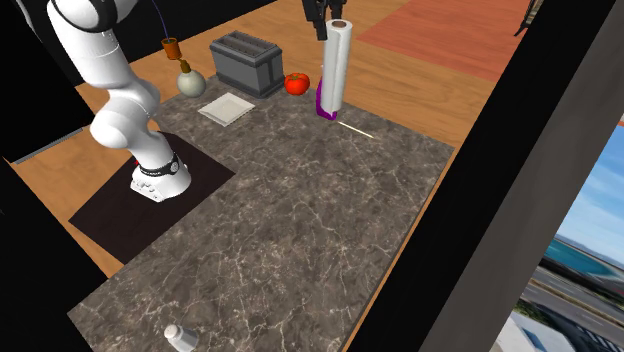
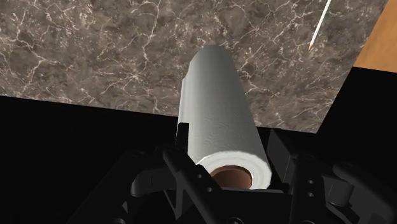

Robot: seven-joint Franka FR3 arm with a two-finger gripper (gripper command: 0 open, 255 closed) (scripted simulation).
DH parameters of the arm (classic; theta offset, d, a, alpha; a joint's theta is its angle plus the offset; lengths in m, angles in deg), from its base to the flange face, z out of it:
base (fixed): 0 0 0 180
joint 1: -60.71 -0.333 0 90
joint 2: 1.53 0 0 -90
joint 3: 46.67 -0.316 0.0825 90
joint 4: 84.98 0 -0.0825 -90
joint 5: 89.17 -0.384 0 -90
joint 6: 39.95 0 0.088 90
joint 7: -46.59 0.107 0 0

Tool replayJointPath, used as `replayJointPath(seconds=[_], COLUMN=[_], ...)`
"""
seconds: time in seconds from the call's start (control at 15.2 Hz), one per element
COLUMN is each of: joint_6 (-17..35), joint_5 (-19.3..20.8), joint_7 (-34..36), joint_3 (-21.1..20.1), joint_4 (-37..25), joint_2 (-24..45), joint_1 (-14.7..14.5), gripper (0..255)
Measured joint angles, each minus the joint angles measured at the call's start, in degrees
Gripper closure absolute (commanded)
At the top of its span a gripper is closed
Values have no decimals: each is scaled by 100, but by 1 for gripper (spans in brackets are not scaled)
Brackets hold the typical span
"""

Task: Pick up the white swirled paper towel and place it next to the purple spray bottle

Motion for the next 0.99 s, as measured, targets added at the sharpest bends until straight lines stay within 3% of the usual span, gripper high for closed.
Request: replayJointPath(seconds=[0.53,0.99], joint_6=[-105,-460], joint_5=[210,513], joint_7=[1151,2129], joint_3=[-556,-1037], joint_4=[114,-550], joint_2=[-65,422], joint_1=[-641,-1267], gripper=[255,255])
